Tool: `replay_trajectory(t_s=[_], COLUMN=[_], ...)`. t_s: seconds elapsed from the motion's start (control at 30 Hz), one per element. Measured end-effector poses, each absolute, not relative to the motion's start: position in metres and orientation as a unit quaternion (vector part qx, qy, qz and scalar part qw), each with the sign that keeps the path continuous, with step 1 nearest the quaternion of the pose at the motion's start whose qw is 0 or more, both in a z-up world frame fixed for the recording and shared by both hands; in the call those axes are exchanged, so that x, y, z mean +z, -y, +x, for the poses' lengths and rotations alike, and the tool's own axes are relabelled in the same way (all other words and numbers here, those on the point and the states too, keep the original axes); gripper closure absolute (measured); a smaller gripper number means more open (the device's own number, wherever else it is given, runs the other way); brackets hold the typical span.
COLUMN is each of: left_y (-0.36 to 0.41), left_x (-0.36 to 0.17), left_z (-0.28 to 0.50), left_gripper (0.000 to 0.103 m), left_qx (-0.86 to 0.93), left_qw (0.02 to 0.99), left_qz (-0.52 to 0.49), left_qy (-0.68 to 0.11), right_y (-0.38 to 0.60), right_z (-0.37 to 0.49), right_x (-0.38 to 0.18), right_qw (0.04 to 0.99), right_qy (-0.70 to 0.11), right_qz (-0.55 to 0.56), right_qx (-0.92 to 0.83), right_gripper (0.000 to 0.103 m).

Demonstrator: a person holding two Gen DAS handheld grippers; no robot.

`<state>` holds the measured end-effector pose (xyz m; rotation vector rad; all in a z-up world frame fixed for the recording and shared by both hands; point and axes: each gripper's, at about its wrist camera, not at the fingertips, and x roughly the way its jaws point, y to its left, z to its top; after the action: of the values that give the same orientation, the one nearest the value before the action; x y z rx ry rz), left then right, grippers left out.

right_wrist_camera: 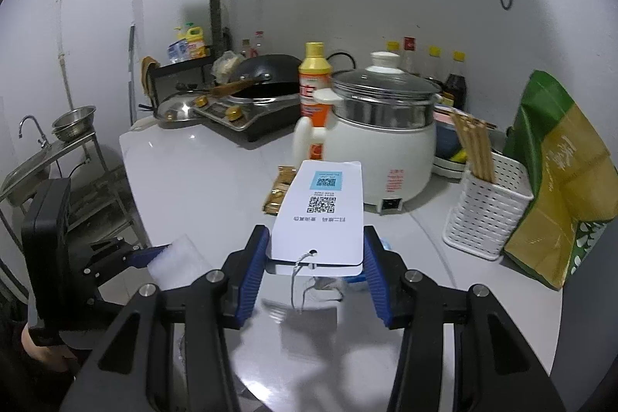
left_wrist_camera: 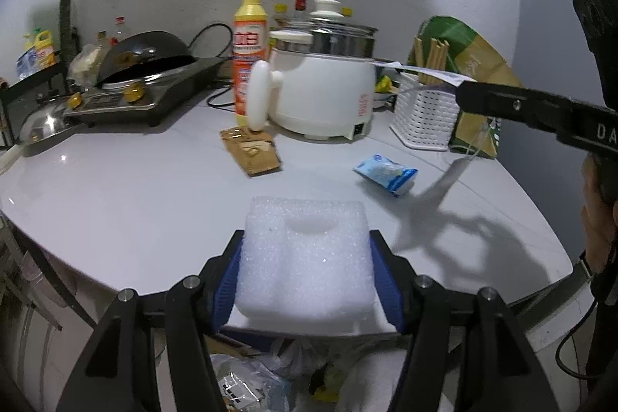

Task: Collect trash
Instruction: 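Carry the foam block and price tags down to the trash bin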

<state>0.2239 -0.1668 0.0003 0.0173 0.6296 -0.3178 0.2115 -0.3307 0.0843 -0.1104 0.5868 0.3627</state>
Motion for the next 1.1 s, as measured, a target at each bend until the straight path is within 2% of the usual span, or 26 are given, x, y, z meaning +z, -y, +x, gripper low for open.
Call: replay_trajectory(t_s=[1.1], left_y=[-0.001], left_x=[-0.021], left_z=[0.154], left_gripper=[0.042], left_qx=[-0.028], left_qw=[0.953], left_qz=[-0.067], left_qy=[-0.294], right_y=[0.144], right_z=[0.182], right_x=[0.073], right_qw=[0.896], right_qy=[-0.29], right_qz=[-0.13], right_qx=[0.31], right_gripper=[0.057])
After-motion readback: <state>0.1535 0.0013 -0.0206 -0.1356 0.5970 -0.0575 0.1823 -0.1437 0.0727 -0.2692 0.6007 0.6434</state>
